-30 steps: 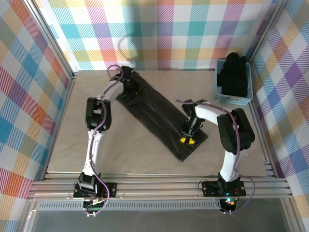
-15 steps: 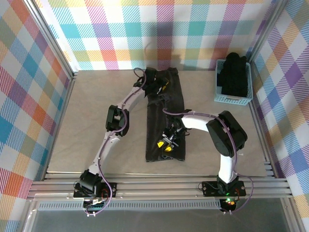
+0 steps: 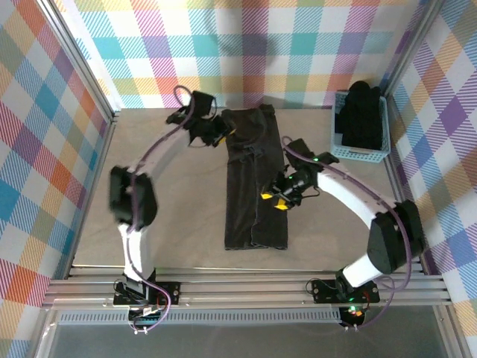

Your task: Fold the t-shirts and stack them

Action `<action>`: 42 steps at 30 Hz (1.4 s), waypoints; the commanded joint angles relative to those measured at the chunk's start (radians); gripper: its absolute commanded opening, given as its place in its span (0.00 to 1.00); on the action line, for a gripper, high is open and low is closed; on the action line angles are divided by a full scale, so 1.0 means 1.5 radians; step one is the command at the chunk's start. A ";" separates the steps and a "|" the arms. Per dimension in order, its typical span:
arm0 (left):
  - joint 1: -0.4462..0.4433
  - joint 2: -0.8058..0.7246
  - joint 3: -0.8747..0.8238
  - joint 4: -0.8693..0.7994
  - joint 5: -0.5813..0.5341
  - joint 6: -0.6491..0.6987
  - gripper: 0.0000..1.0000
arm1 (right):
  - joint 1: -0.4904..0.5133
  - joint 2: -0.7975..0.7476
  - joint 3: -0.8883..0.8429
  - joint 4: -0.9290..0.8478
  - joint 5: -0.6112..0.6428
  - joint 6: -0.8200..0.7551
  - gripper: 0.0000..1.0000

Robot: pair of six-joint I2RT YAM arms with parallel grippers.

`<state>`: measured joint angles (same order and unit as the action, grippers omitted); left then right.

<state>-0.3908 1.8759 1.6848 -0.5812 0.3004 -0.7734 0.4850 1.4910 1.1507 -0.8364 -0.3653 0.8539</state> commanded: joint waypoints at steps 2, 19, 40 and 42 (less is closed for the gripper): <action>-0.048 -0.148 -0.330 -0.116 0.099 0.156 0.48 | 0.000 -0.015 -0.073 -0.115 -0.014 -0.129 0.50; -0.207 -0.248 -0.644 0.125 0.160 -0.061 0.58 | 0.001 0.048 -0.272 0.081 -0.160 -0.053 0.53; -0.258 -0.183 -0.581 0.109 0.147 -0.021 0.05 | 0.002 0.014 -0.297 0.086 -0.082 -0.038 0.51; -0.258 -0.196 -0.592 0.101 0.150 -0.017 0.04 | 0.008 0.036 -0.285 0.102 -0.088 -0.033 0.48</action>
<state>-0.7654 1.6180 0.8078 -0.4126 0.5079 -0.8330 0.4850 1.5055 0.6949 -0.7319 -0.4782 0.7837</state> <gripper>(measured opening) 0.062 0.492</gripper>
